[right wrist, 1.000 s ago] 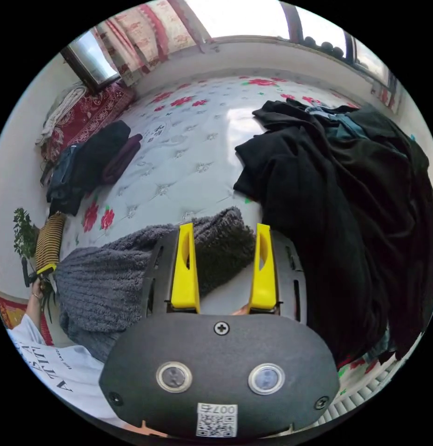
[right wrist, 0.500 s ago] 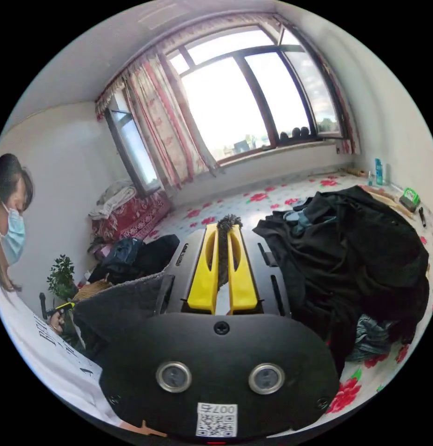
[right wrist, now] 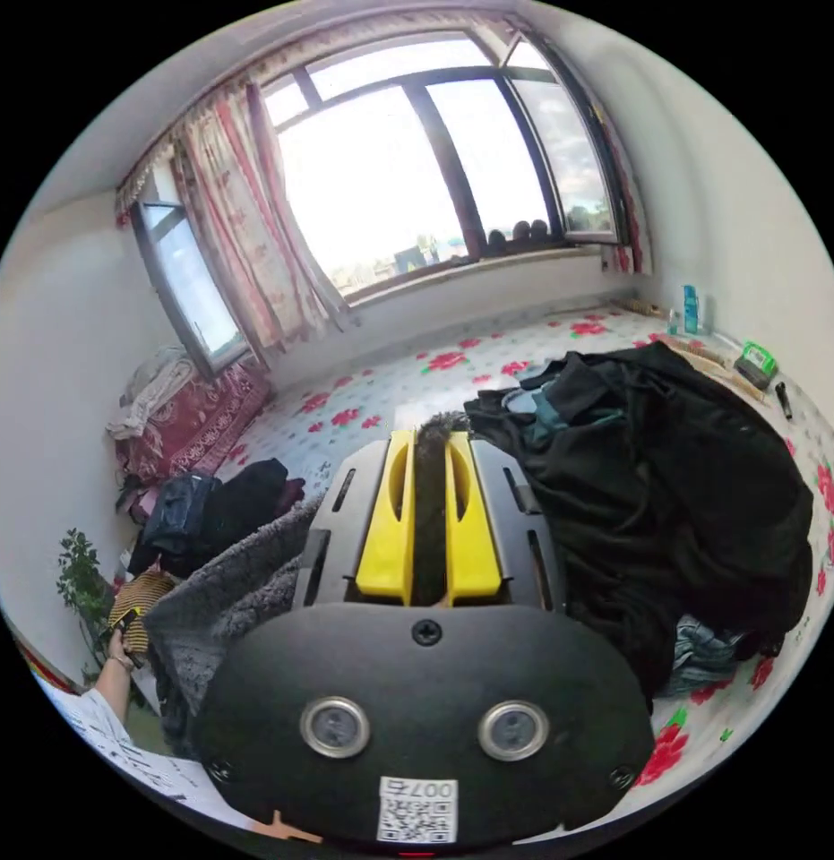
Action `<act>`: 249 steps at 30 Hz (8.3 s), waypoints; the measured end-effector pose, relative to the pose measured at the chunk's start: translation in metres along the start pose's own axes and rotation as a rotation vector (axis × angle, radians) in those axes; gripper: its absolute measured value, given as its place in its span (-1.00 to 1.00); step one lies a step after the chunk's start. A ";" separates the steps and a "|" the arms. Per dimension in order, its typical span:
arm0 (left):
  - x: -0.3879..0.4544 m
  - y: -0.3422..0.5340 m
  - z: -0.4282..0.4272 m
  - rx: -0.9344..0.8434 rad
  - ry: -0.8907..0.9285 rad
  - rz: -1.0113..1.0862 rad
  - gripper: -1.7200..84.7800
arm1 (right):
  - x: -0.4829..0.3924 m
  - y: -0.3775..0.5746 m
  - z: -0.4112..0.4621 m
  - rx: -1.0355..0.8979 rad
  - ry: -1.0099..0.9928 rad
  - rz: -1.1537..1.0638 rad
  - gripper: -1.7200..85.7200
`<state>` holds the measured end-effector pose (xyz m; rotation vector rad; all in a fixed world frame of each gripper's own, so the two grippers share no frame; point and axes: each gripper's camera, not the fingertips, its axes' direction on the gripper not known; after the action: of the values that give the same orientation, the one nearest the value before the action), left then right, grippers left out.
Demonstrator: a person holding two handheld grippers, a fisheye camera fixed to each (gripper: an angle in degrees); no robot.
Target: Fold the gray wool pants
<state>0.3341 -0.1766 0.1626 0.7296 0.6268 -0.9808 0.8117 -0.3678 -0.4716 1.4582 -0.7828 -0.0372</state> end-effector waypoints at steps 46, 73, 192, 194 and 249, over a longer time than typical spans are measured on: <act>-0.115 0.233 -0.106 -0.394 -0.116 -0.354 -0.72 | 0.155 0.448 0.106 -0.647 0.279 0.218 -0.75; -0.020 -0.054 0.007 -0.372 -0.022 0.107 -0.72 | -0.006 0.140 0.332 -0.576 0.083 -0.072 -0.77; 0.153 0.060 -0.065 -0.392 0.468 0.378 -0.94 | -0.504 0.499 0.280 -0.936 -0.633 -0.742 -0.90; 0.167 0.073 -0.029 -0.489 0.450 0.399 -0.88 | -0.503 0.506 0.302 -0.982 -0.463 -0.831 -0.91; -0.236 0.079 -0.239 -0.348 0.445 -0.447 -0.73 | 0.186 -0.055 -0.134 -0.126 -0.413 0.507 -0.96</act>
<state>0.2706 0.1586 0.2156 0.5033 1.3567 -1.0818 1.0425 -0.3483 -0.4252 1.1091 -1.4453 -0.0007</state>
